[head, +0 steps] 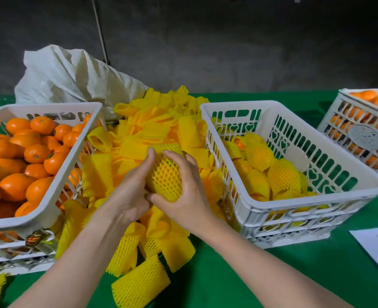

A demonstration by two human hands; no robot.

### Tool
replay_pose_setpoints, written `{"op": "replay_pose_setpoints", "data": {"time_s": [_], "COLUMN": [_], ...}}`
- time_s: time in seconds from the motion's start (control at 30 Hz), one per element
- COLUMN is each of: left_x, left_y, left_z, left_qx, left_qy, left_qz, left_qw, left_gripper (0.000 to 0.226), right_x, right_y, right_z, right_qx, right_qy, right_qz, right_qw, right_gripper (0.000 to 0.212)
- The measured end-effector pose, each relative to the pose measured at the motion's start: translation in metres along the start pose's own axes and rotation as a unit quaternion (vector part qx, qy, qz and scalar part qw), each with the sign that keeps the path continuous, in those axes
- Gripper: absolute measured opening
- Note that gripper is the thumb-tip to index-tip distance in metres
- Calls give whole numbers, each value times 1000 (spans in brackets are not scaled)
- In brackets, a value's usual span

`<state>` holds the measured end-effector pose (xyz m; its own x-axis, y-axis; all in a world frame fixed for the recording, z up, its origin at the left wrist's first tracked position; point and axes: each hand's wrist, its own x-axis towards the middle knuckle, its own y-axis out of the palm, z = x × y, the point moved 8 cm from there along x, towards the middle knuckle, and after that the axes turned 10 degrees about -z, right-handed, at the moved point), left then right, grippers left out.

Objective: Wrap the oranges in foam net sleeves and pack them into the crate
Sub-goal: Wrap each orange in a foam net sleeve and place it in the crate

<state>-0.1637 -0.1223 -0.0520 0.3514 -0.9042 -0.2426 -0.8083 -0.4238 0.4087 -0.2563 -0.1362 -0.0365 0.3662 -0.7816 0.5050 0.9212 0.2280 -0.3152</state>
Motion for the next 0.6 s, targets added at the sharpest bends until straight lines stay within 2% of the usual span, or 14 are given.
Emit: {"op": "replay_pose_setpoints", "data": {"time_s": [0.1,0.2,0.3,0.4,0.5,0.6], "left_x": [0,12,24,30,44,63], "left_y": [28,46,62,88,126,184], "left_z": [2,8,16,22,29,46], "left_qx": [-19,-21,-25,64,242,452], "left_qy": [-4,3,60,157,268,325], "left_qz": [32,-12,-75,-111,-104,-8], "left_qw": [999,1000,995,979,927,831], "left_gripper": [65,73,42,23,15,37], "right_x": [8,18,33,49,71,100], "right_y": [-30,-63,-94,-131,-168,-202], "right_z": [0,-2,-10,-31,-67,-108], "right_qx": [21,32,36,27,-31,-153], "right_qy": [-5,-15,-10,9,60,128], "right_qz": [-73,-112,-137,-167,-182,-159], "right_qw": [997,993,990,986,981,967], "right_gripper": [70,65,66,66,67,63]}}
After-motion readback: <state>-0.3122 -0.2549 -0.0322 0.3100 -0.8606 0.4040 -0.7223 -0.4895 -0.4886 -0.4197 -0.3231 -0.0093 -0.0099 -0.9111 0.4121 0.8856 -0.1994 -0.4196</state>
